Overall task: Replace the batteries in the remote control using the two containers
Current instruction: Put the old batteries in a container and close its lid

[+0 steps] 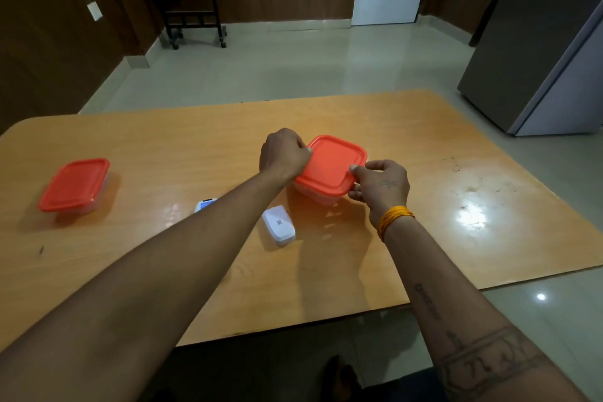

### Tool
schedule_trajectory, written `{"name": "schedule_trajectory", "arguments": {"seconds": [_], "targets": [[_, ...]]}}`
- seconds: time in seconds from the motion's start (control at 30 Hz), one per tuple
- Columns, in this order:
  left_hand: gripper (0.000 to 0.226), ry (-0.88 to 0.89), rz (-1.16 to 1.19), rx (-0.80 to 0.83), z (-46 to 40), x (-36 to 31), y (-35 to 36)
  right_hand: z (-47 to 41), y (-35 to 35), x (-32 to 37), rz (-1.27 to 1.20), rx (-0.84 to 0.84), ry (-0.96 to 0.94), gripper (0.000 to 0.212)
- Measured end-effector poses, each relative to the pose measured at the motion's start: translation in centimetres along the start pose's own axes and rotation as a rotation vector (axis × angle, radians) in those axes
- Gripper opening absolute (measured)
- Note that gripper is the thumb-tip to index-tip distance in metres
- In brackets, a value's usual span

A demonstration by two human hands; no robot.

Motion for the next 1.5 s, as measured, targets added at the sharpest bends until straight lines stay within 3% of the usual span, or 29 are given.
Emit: {"name": "schedule_trajectory", "arguments": {"seconds": [0.2, 0.47, 0.73, 0.9, 1.03, 1.13, 1.3, 1.4, 1.5], "targets": [[0.02, 0.003, 0.094, -0.051, 0.2, 1.0, 0.1, -0.3, 0.3, -0.3, 0.039, -0.009, -0.019, 0.029], [0.036, 0.016, 0.023, -0.032, 0.1, 1.5, 0.5, -0.3, 0.9, -0.5, 0.08, -0.021, -0.049, 0.029], [0.043, -0.064, -0.003, -0.001, 1.2, 2.3, 0.6, 1.0, 1.9, -0.1, 0.006, 0.167, -0.005, 0.056], [0.044, -0.171, 0.211, -0.027, 2.6, 2.4, -0.7, 1.6, 2.0, 1.2, -0.127, 0.224, -0.08, 0.059], [0.049, -0.244, 0.327, -0.103, 4.3, 1.8, -1.8, 3.6, 2.6, 1.6, 0.028, 0.262, -0.181, 0.049], [0.045, -0.261, 0.39, -0.153, 5.9, 0.6, -2.7, 5.6, 3.1, 1.1, -0.035, 0.341, -0.069, 0.046], [0.054, -0.394, 0.574, -0.087, 9.0, 0.3, -2.0, 6.2, 1.9, 0.4, -0.152, 0.178, -0.01, 0.067], [0.066, -0.425, 0.606, -0.026, 10.2, 0.3, -1.7, 6.7, 1.2, 0.5, -0.149, 0.131, -0.069, 0.059], [0.062, -0.372, 0.552, -0.066, 10.4, 0.2, -2.8, 7.3, 1.2, 0.8, -0.145, 0.156, -0.096, 0.054]]}}
Point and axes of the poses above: each hand's wrist, its own z-axis away from the middle knuckle, its own y-axis out of the palm, x = y × z, the point moved 8 cm from there along -z, towards the middle knuckle, and after that the axes turned 8 degrees about -x, right-handed, at the moved point
